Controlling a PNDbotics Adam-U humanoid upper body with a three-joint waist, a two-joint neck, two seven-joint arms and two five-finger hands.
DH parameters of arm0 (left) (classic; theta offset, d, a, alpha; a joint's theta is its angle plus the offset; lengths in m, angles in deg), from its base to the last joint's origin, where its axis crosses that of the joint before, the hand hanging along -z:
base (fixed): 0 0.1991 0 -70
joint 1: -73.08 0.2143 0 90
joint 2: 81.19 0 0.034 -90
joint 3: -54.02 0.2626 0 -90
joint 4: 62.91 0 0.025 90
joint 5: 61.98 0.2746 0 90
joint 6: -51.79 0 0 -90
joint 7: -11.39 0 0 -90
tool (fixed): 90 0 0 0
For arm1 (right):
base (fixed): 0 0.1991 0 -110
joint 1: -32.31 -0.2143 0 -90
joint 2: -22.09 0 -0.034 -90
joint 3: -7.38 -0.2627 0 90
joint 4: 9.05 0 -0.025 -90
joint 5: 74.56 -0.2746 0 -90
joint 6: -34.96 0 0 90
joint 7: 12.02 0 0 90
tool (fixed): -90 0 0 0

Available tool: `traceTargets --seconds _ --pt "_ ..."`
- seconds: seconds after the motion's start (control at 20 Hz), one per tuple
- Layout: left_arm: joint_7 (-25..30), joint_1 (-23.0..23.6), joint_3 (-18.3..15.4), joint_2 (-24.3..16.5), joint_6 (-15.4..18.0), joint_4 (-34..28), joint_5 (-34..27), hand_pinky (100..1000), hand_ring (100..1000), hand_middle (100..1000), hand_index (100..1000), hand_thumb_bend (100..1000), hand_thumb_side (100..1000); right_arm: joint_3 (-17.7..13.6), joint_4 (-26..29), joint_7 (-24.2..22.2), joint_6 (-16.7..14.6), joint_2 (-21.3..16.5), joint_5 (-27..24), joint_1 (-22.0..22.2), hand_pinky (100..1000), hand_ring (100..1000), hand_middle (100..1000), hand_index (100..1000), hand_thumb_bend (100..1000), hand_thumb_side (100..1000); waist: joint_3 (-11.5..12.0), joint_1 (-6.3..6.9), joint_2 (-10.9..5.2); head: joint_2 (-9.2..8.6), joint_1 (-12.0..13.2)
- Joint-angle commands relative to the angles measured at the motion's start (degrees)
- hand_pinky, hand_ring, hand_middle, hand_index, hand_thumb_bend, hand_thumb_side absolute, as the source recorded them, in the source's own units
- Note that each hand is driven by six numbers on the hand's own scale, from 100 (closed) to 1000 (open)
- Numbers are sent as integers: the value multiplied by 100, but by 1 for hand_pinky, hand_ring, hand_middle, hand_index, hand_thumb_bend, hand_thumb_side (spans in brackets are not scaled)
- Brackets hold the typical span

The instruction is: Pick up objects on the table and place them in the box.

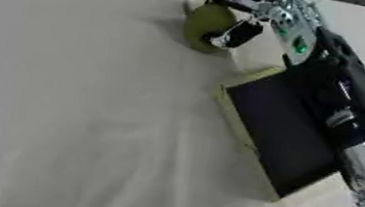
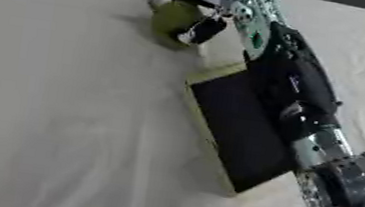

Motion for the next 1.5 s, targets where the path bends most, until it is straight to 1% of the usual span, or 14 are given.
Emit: traceTargets --seconds 0.05,0.2,0.45,0.6,0.7,0.95,1.1,1.3,1.5 --pt "-12 -46 -50 -77 2 -87 -1 763 872 634 714 157 564 50 -11 -53 49 -177 -97 -62 681 530 380 552 100 294 -13 55 -178 23 10" --pt "-13 -53 -51 -73 9 -87 -2 763 872 634 714 159 562 95 -26 -268 -10 -153 -289 -50 676 515 348 523 100 288 -26 69 -189 46 5" --pt "-8 -40 -50 -64 7 -87 -5 763 871 634 714 160 557 141 98 -583 -9 -146 -706 -59 673 502 333 511 100 277 -57 93 -249 100 -3" --pt "-6 -14 -52 -65 -1 -87 -4 764 869 634 714 162 551 190 296 -739 -22 -199 -981 -75 678 501 341 521 100 263 -88 113 -324 149 11" --pt "-1 6 -51 -67 -5 -87 -4 764 868 634 714 164 549 210 515 -760 -66 -259 -1159 -90 681 495 335 516 100 257 -128 126 -386 190 23" --pt "3 62 -60 -76 -11 -87 2 764 866 634 714 169 539 180 1172 -553 -88 -482 -1615 -70 688 474 319 506 100 223 -232 157 -520 251 62" --pt "-1 95 -70 -91 -15 -87 14 764 865 633 714 174 534 246 1591 -416 -86 -712 -1875 27 685 464 312 500 100 205 -302 169 -585 277 106" --pt "-16 135 -84 -108 -23 -87 31 764 864 633 714 174 531 453 2142 -183 -244 -1164 -2215 352 679 451 301 489 100 174 -379 184 -638 291 188" --pt "-31 149 -95 -115 -31 -87 44 764 864 633 714 174 528 548 2692 143 -493 -1612 -2553 799 679 444 296 486 100 140 -434 224 -660 275 278"
